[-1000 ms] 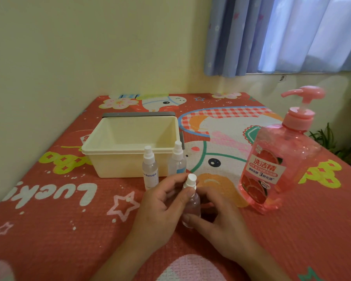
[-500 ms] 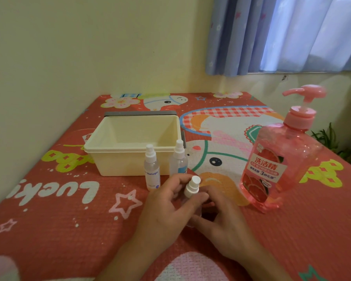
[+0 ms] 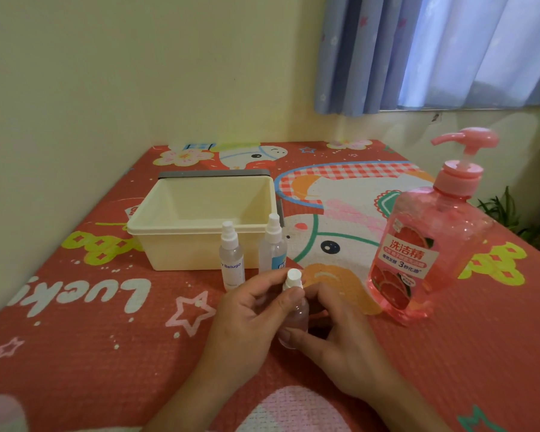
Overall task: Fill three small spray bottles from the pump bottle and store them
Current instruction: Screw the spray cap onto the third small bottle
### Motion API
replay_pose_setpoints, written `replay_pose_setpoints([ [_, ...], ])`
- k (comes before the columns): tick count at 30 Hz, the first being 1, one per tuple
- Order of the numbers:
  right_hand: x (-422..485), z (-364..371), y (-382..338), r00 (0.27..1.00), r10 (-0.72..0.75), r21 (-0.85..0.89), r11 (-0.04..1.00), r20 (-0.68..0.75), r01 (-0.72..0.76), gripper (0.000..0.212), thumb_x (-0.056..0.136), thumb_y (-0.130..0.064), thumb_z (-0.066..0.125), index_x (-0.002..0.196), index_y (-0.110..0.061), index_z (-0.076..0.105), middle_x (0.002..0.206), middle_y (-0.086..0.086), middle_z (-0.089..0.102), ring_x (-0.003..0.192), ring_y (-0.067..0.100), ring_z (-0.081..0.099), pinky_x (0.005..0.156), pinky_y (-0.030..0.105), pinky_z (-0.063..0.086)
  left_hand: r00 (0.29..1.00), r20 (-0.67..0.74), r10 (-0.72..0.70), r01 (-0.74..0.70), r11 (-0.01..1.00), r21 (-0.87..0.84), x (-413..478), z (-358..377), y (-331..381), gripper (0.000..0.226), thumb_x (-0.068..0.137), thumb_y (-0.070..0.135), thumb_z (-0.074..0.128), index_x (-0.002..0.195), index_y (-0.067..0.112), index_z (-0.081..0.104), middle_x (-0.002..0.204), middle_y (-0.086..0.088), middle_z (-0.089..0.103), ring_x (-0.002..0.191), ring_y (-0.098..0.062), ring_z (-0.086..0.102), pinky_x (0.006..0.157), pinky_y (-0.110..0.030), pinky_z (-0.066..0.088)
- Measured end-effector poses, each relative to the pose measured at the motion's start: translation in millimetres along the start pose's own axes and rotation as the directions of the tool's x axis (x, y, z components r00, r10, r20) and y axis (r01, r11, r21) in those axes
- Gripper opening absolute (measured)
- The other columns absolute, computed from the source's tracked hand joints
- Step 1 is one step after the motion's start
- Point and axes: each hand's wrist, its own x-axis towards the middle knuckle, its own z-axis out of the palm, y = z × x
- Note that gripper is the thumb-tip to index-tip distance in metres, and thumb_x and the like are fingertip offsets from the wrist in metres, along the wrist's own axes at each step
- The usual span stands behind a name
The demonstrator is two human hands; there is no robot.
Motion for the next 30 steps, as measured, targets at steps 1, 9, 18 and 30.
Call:
replay_pose_setpoints([
  [1,0.0,0.1,0.3,1.000,0.000,-0.004,1.000,-0.001,0.000,0.033,0.073,-0.041,0.082,0.098,-0.035,0.063,0.094,-0.007,0.072,0.085,0.013,0.072,0.076,0.042,0.058,1.000,0.016,0.000,-0.001,1.000,0.025,-0.7,-2.0,-0.5,0.027,0.079,0.022,0.067,0.095,0.042,0.074,0.089,0.003,0.077,0.084,-0.008,0.073,0.073,-0.018,0.054],
  [9,-1.2,0.0,-0.6,1.000,-0.002,-0.023,1.000,-0.008,0.002,0.034,0.072,-0.043,0.081,0.098,-0.032,0.063,0.093,-0.008,0.072,0.085,0.012,0.070,0.075,0.042,0.057,0.989,0.151,0.005,-0.044,0.966,0.254,-5.1,-5.6,3.4,0.021,0.093,0.032,0.057,0.112,0.030,0.066,0.095,0.005,0.075,0.092,-0.012,0.071,0.084,-0.034,0.058],
  [18,-1.5,0.2,-1.8,1.000,-0.026,-0.038,0.999,-0.013,0.025,0.033,0.073,-0.043,0.081,0.098,-0.033,0.063,0.089,-0.010,0.070,0.081,0.011,0.069,0.070,0.032,0.055,0.997,0.024,0.078,-0.081,0.964,0.253,-3.4,2.3,-3.9,0.023,0.082,0.043,0.066,0.100,0.029,0.073,0.096,0.008,0.068,0.093,-0.012,0.067,0.087,-0.031,0.055],
  [30,-0.9,1.0,0.6,1.000,-0.014,-0.023,1.000,-0.006,0.013,0.035,0.071,-0.049,0.081,0.098,-0.035,0.062,0.091,-0.008,0.071,0.084,0.013,0.069,0.074,0.045,0.056,0.990,-0.018,0.139,-0.129,0.954,0.270,-4.2,-3.9,-7.5,0.026,0.083,0.043,0.062,0.108,0.040,0.066,0.102,0.012,0.072,0.100,-0.012,0.069,0.086,-0.032,0.056],
])
